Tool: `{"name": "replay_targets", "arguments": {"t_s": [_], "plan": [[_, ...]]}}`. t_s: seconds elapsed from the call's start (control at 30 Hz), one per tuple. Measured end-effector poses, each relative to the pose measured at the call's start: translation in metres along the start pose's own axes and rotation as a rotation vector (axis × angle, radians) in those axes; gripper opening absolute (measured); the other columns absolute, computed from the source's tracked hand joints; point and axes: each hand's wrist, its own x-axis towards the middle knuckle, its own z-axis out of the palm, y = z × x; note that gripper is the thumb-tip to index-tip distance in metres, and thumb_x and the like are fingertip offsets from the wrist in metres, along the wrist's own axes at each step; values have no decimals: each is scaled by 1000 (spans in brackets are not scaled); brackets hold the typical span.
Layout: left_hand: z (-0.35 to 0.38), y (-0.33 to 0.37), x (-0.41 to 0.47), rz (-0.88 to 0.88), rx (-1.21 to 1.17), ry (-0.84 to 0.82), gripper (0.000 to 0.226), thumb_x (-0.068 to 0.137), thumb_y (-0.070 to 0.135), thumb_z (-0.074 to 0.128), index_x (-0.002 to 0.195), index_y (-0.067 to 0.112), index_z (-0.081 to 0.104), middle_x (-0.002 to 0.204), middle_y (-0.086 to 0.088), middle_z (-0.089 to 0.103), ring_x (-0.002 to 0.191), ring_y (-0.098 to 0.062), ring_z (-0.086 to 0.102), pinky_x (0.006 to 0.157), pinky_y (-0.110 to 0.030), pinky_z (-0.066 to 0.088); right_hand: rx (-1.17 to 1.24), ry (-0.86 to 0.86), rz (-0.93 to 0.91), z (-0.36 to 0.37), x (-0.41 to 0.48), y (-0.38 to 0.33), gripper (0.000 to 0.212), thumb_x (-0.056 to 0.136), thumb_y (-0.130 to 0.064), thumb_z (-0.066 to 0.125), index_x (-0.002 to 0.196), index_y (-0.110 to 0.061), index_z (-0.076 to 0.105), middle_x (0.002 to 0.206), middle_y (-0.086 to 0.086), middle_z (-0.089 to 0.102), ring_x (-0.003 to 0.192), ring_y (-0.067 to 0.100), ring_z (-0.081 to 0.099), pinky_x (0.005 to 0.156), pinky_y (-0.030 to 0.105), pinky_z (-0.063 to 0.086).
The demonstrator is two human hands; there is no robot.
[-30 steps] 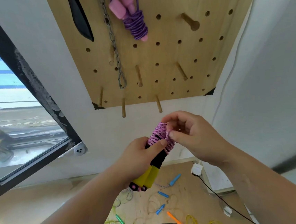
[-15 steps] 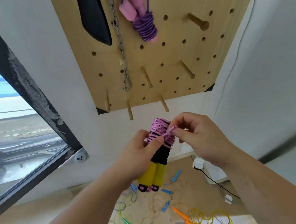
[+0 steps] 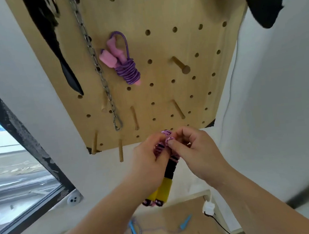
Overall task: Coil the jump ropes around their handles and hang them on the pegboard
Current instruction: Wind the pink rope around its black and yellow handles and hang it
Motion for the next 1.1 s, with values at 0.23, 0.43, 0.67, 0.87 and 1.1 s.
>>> {"name": "replay_targets", "arguments": {"t_s": [0.23, 0.43, 0.67, 0.87, 1.1], "plan": [[34, 33, 51, 21, -8, 81, 15, 102, 24, 57, 89, 30, 57, 74, 19, 65, 64, 3, 57, 57, -16, 46, 24, -39, -92, -73, 46, 6, 10, 90, -5, 72, 87, -15, 73, 76, 4, 71, 66, 6, 63, 62, 16, 51], [38, 60, 96, 12, 35, 24, 12, 101, 25, 59, 90, 20, 57, 67, 14, 59, 60, -1, 50, 57, -22, 43, 94, -24, -160, -105, 88, 7, 4, 90, -9, 72, 88, -12, 74, 72, 3, 72, 65, 9, 65, 61, 20, 51], [34, 67, 152, -94, 78, -63, 8, 101, 16, 58, 96, 10, 58, 74, -4, 55, 61, -13, 46, 55, -29, 38, -55, 33, -228, -114, 136, 20, 4, 89, -16, 75, 86, -18, 74, 70, 1, 70, 63, 11, 63, 58, 25, 52], [41, 57, 161, -97, 30, 33, 13, 100, 13, 55, 88, 18, 52, 76, -11, 50, 70, -21, 44, 65, -41, 37, -489, 162, -617, -114, 154, 31, 7, 85, -21, 76, 87, -16, 72, 98, -6, 60, 99, 8, 48, 84, 8, 34], [52, 60, 160, 57, 116, 155, 13, 103, 22, 54, 91, 22, 51, 73, -8, 65, 59, -17, 56, 54, -35, 45, -293, 80, -517, -113, 157, 33, 8, 99, -25, 59, 95, -18, 59, 94, -9, 68, 88, 8, 64, 74, 35, 54]]}}
